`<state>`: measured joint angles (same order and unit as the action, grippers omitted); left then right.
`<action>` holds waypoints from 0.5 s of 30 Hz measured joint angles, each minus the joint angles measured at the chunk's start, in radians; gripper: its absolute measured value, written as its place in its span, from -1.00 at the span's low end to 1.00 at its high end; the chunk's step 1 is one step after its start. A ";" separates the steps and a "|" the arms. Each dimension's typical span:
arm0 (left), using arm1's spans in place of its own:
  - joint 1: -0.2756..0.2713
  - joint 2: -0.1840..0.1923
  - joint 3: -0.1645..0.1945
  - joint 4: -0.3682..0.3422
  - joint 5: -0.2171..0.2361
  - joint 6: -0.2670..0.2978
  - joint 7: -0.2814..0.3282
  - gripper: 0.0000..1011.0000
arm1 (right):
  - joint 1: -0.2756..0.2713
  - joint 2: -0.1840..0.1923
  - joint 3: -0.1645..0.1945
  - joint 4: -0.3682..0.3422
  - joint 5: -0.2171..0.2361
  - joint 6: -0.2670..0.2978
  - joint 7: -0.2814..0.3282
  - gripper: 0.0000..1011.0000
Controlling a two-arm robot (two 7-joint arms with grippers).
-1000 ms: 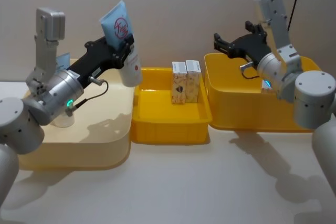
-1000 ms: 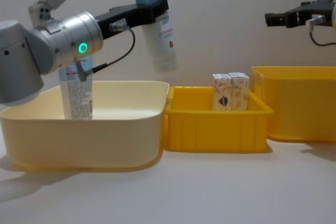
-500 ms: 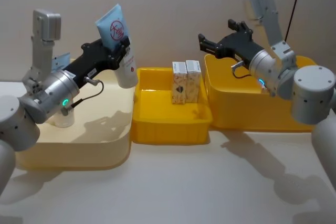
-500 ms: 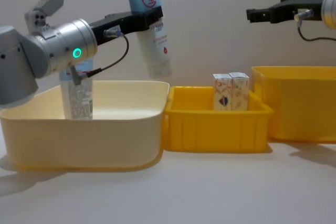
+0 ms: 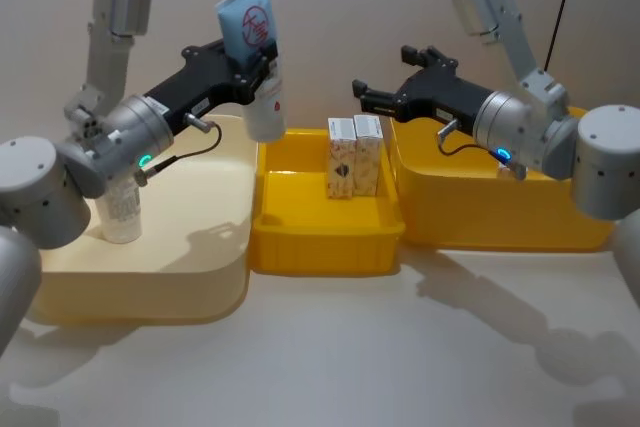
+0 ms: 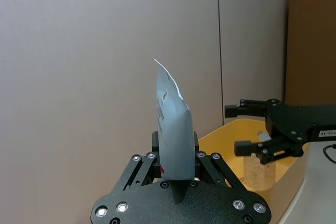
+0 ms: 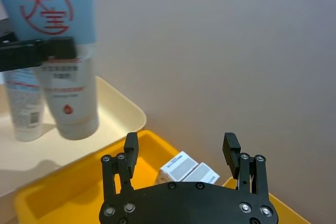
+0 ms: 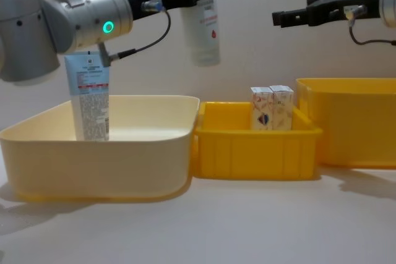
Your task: Bimanual collaborative sorting of washing and personal care products
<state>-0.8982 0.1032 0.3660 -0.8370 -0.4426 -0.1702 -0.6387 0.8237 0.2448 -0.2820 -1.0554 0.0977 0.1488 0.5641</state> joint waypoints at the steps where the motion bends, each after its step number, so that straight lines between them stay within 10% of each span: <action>1: -0.001 0.000 0.002 -0.003 0.002 0.004 0.001 -0.49 | 0.005 0.006 -0.006 0.001 0.007 0.005 0.028 0.98; 15: -0.024 -0.005 0.034 -0.020 0.011 0.033 0.004 -0.49 | 0.056 0.043 -0.070 0.026 0.051 0.046 0.243 0.98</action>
<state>-0.9226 0.0982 0.3995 -0.8570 -0.4318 -0.1371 -0.6350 0.8793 0.2878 -0.3521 -1.0296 0.1486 0.1949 0.8072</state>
